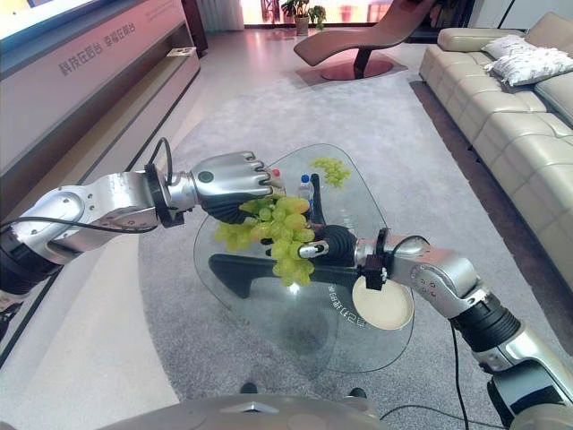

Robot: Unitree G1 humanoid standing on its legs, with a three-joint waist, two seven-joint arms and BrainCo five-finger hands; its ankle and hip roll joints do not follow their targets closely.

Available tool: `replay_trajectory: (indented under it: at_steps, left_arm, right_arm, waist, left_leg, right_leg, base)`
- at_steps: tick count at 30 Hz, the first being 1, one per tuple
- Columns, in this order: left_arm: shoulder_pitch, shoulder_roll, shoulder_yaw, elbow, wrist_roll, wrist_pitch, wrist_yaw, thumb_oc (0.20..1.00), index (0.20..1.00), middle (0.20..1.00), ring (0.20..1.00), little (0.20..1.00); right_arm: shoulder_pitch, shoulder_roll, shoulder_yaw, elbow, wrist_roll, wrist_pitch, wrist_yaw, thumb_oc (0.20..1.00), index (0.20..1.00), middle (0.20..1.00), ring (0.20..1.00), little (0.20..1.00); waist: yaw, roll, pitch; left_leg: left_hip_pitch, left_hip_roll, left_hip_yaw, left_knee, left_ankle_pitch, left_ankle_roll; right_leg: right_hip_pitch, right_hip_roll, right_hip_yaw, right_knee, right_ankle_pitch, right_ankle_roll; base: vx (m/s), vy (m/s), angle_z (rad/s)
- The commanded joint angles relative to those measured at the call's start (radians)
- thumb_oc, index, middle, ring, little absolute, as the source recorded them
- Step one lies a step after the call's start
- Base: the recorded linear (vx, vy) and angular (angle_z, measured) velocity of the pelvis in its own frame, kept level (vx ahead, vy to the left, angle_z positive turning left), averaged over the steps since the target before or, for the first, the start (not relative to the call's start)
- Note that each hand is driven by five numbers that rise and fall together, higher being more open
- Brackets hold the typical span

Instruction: Pick up fruits into the plate

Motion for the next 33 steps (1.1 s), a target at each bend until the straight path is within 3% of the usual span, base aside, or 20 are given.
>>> replay_trajectory:
  at_steps: [1,17,18,19,33]
  left_arm:
    - [-0.162,-0.009,0.015,0.037,-0.063,0.06,0.046,0.2,0.2,0.2,0.2,0.2]
    - [-0.159,-0.033,0.018,0.06,-0.046,0.089,0.009,0.2,0.2,0.2,0.2,0.2]
    - [-0.156,-0.034,0.017,0.06,-0.042,0.088,0.008,0.2,0.2,0.2,0.2,0.2]
    - [-0.153,-0.035,0.018,0.059,-0.039,0.088,0.007,0.2,0.2,0.2,0.2,0.2]
    - [-0.148,-0.04,0.024,0.06,-0.029,0.081,-0.004,0.2,0.2,0.2,0.2,0.2]
  right_arm:
    - [-0.102,0.017,0.036,-0.086,0.077,-0.035,0.035,1.0,1.0,1.0,1.0,1.0]
    - [-0.122,0.068,0.083,-0.124,0.081,-0.04,0.05,1.0,1.0,1.0,1.0,1.0]
    - [-0.124,0.071,0.085,-0.127,0.08,-0.043,0.048,0.42,0.42,0.42,0.42,0.42]
    - [-0.123,0.073,0.085,-0.128,0.082,-0.047,0.042,0.2,0.2,0.2,0.2,0.2]
    - [-0.117,0.087,0.081,-0.109,0.081,-0.037,0.011,0.2,0.2,0.2,0.2,0.2]
  waist:
    - [0.022,-0.023,-0.011]
    - [0.024,-0.02,-0.012]
    - [0.024,-0.019,-0.011]
    - [0.024,-0.019,-0.011]
    - [0.026,-0.019,-0.011]
  left_leg:
    - [0.08,-0.055,0.078,0.007,-0.146,0.032]
    - [0.083,-0.054,0.078,0.007,-0.146,0.034]
    - [0.082,-0.054,0.078,0.007,-0.146,0.034]
    - [0.082,-0.054,0.078,0.007,-0.146,0.033]
    - [0.075,-0.054,0.08,0.007,-0.135,0.033]
  right_leg:
    - [0.061,0.001,-0.001,0.006,-0.086,0.014]
    - [0.062,0.004,0.007,0.006,-0.088,0.012]
    - [0.062,0.004,0.008,0.006,-0.088,0.012]
    - [0.062,0.004,0.009,0.006,-0.088,0.012]
    - [0.053,0.001,0.009,0.006,-0.076,0.013]
  base:
    - [0.0,0.0,0.0]
    - [0.0,0.0,0.0]
    - [0.0,0.0,0.0]
    - [0.0,0.0,0.0]
    - [-0.01,0.001,0.0]
